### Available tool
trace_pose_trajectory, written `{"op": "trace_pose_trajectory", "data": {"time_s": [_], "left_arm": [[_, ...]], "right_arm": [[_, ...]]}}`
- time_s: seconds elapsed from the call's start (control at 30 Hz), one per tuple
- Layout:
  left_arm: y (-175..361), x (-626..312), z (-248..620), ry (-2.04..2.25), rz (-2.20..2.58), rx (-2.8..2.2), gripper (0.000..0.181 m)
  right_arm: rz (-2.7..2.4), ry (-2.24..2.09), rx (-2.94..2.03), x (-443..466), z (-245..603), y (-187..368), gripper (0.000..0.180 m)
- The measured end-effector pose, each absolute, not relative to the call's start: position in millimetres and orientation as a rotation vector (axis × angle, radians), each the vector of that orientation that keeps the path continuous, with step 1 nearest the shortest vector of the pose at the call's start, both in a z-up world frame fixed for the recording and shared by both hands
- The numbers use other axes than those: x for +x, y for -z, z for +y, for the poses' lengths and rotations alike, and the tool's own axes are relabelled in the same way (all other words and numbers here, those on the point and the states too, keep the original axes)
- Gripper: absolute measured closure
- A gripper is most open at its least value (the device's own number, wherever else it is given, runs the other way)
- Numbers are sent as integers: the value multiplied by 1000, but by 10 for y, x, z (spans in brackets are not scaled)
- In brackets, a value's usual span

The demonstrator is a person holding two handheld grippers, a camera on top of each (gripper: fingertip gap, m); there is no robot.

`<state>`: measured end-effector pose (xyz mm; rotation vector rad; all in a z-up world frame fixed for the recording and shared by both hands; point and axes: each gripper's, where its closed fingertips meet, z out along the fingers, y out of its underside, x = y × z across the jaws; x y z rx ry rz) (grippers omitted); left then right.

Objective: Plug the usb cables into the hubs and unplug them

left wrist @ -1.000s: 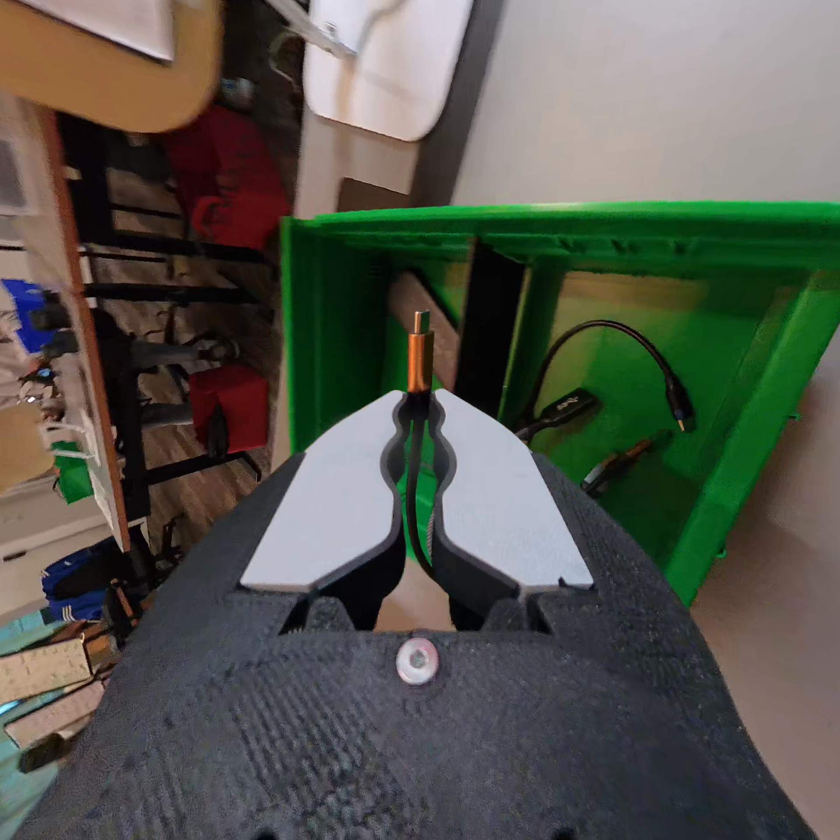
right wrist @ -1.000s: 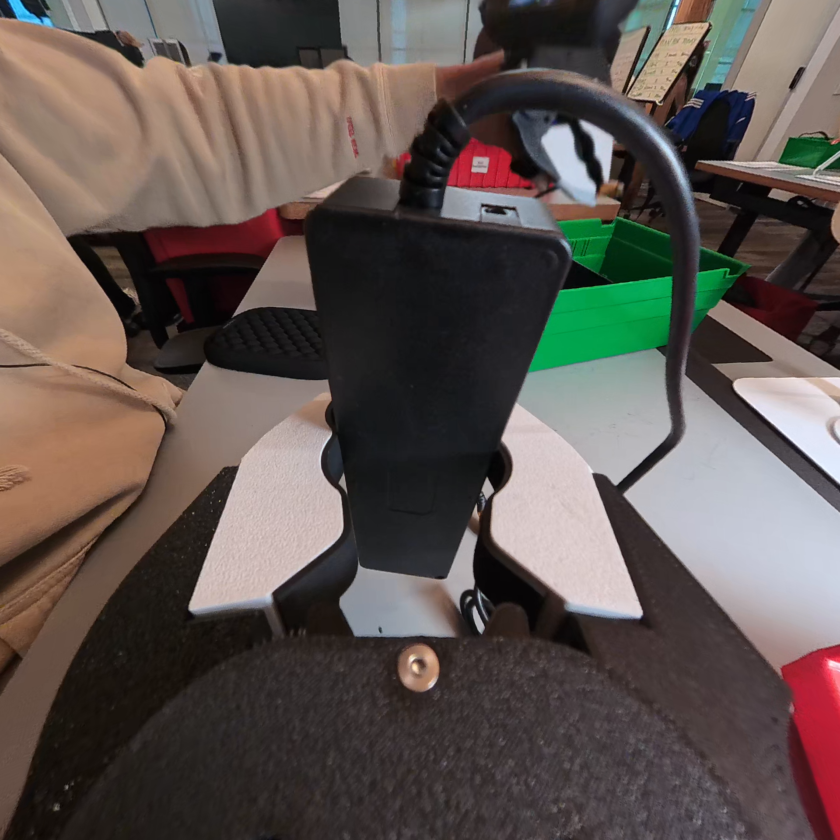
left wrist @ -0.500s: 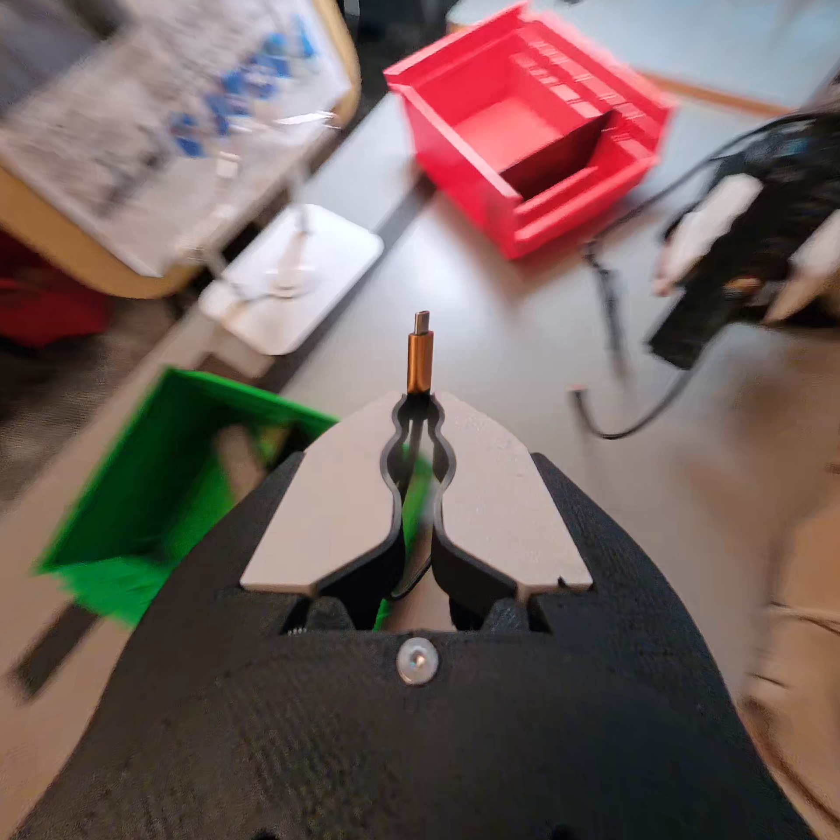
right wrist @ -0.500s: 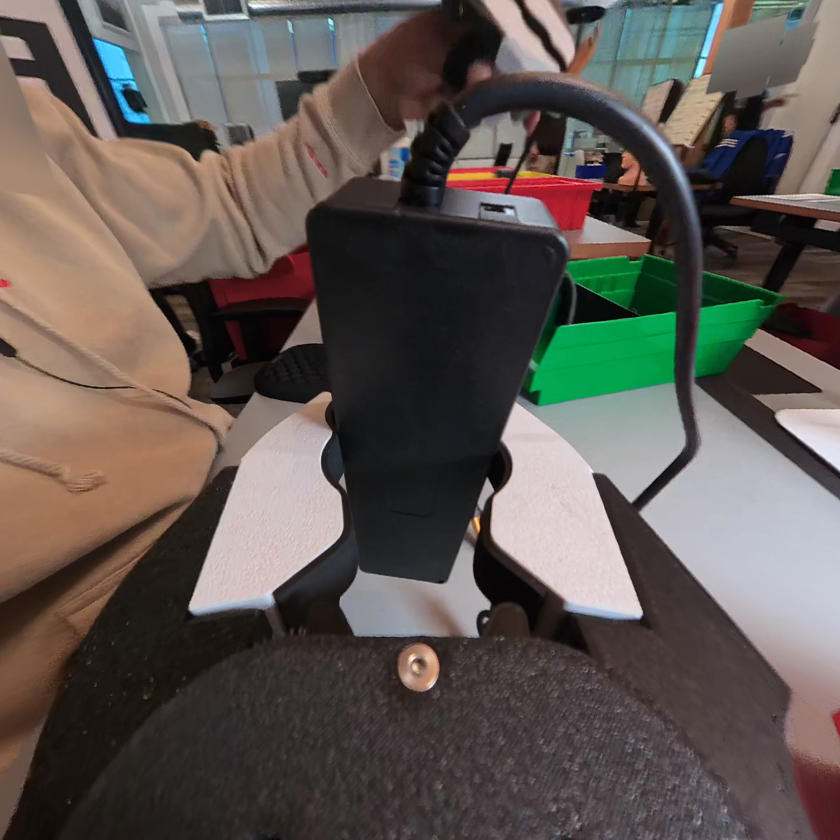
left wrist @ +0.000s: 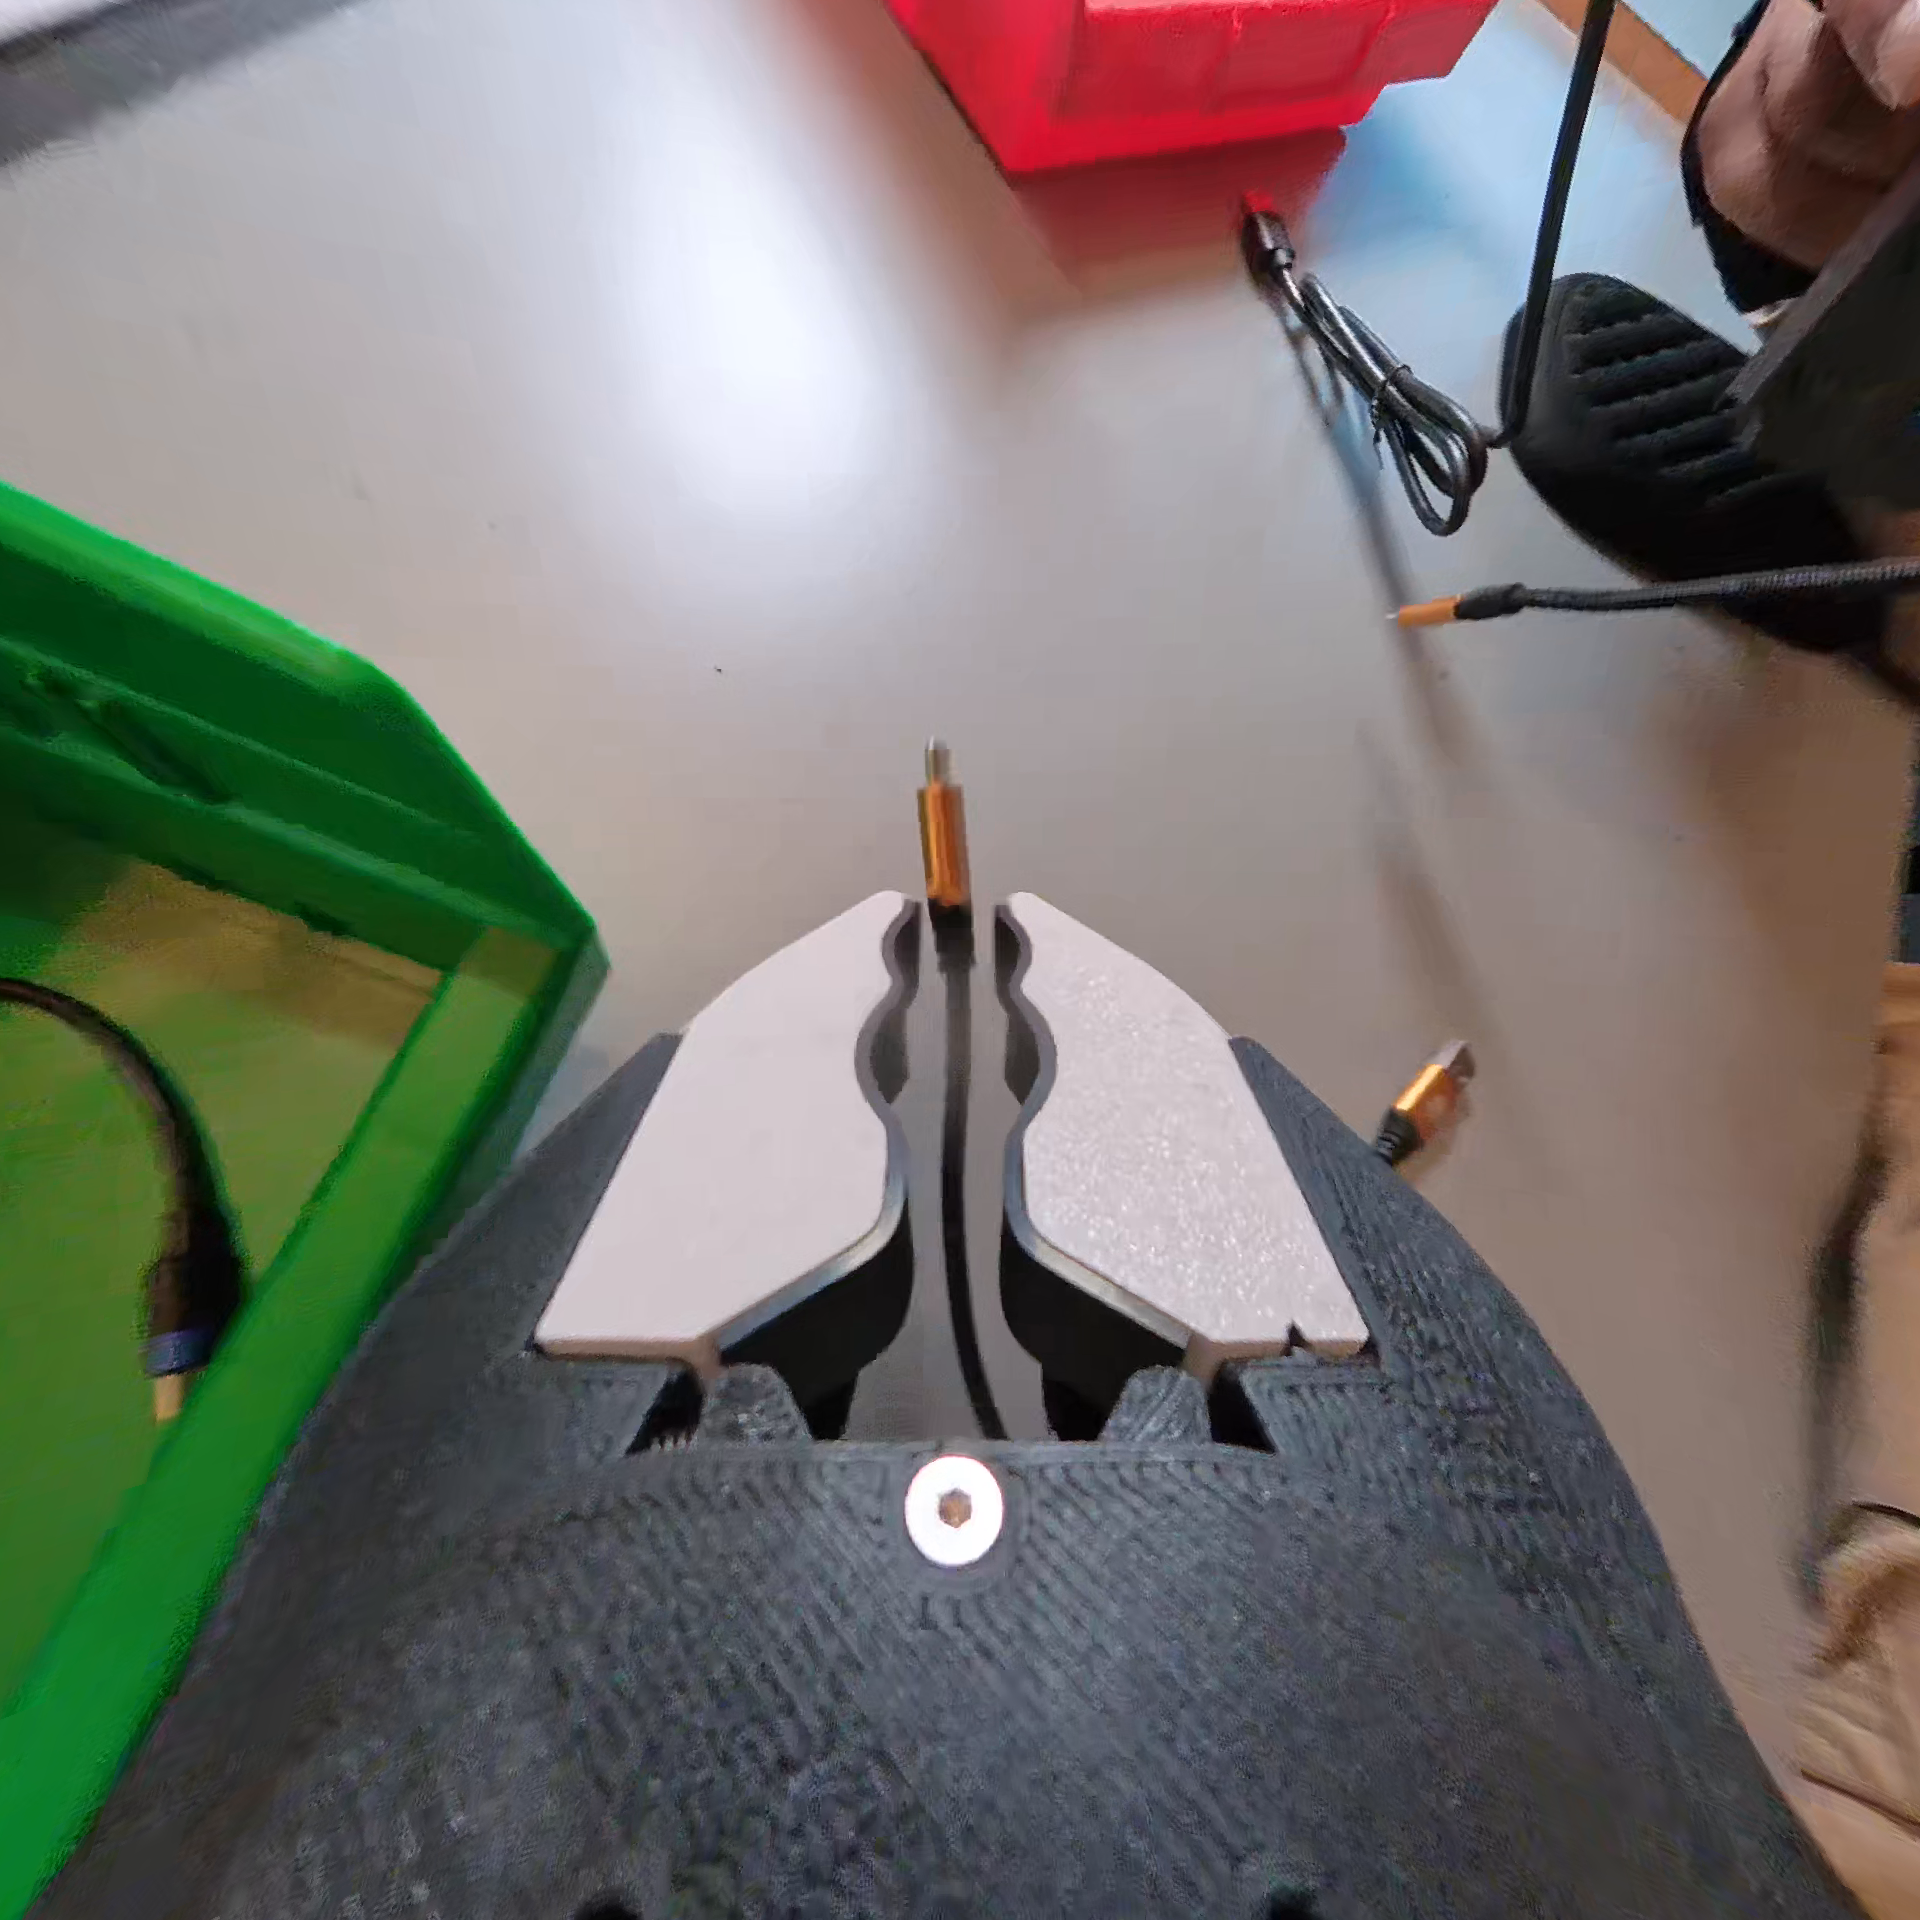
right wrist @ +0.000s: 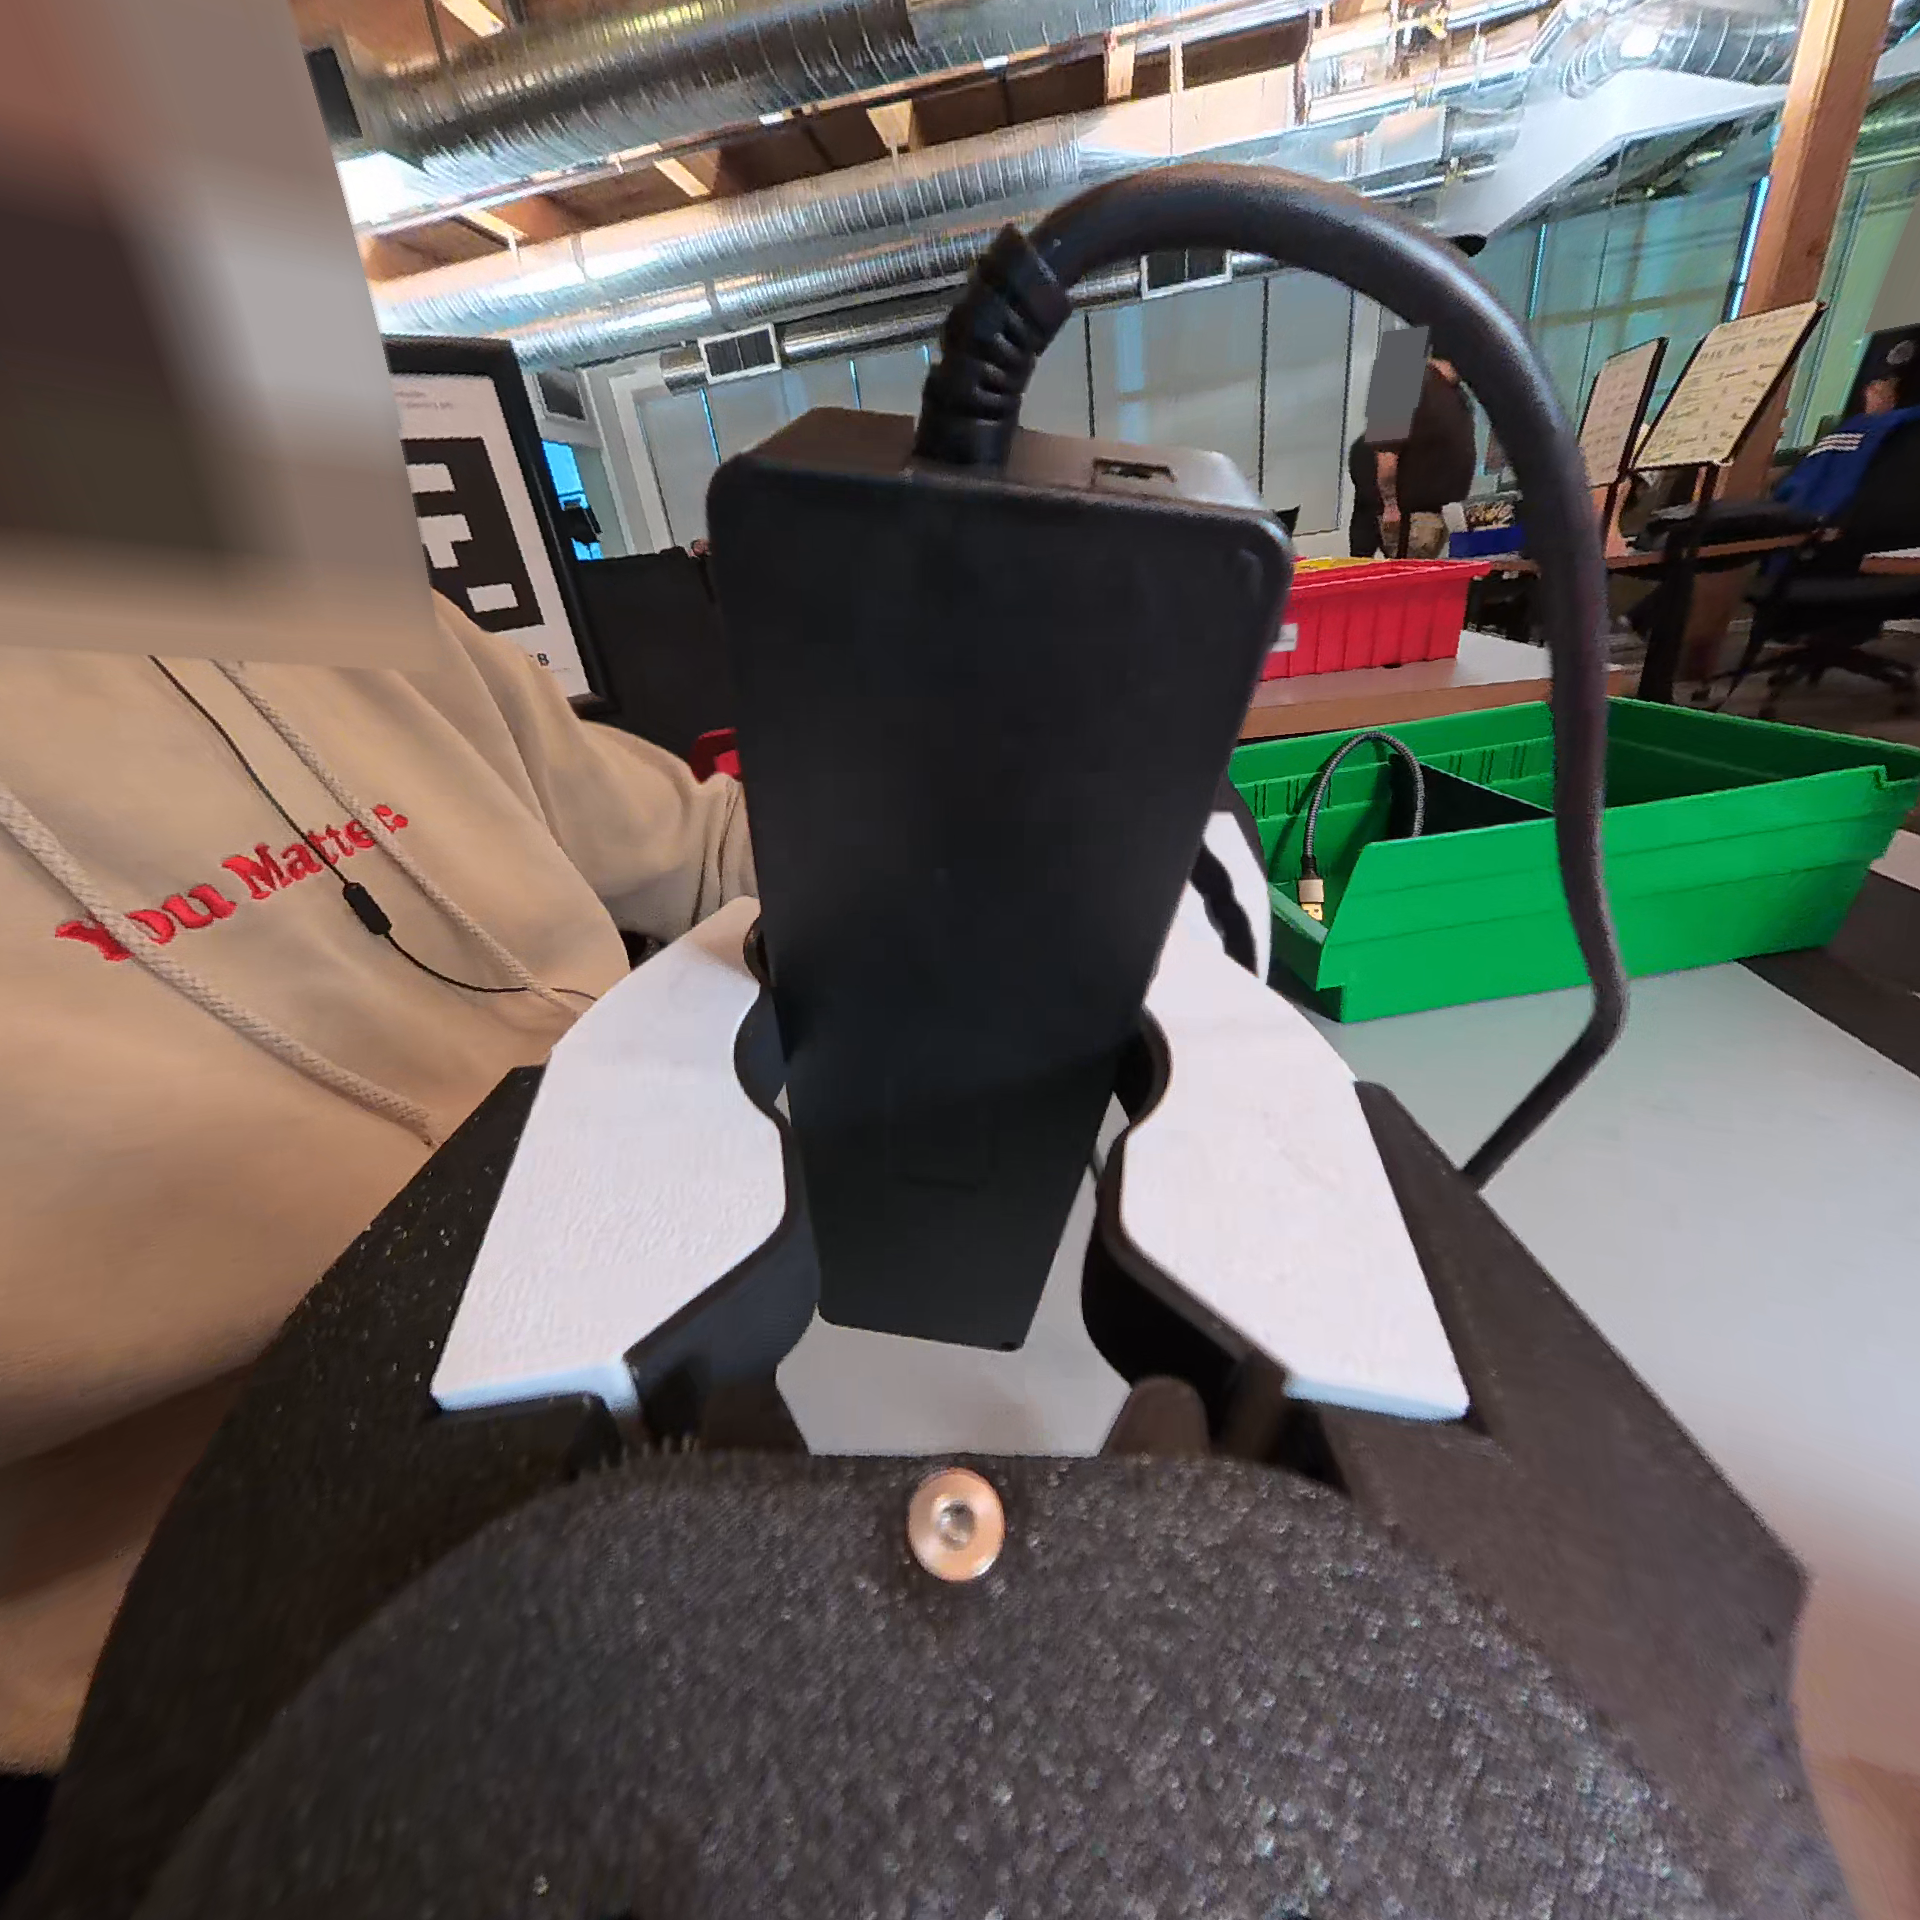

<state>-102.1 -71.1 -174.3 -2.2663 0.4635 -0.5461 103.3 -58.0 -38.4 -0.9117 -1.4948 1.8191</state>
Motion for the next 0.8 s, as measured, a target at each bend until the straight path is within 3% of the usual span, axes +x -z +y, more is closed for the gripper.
{"op": "trace_pose_trajectory", "data": {"time_s": [0.07, 0.23, 0.5, 0.8], "left_arm": [[1587, -1104, -710, 449, 512, -2185, 158], [1269, -895, -1133, 479, 876, -2070, 155], [1984, -416, -1856, 568, 1271, -2209, 141], [2193, -311, -1808, 500, 1307, -2205, 149]], "right_arm": [[-1495, -1816, -921, 1016, -576, 407, 117], [-1497, -1813, -930, 1000, -574, 426, 117], [-1497, -1800, -941, 976, -571, 449, 117], [-1511, -1793, -944, 979, -584, 464, 118]]}}
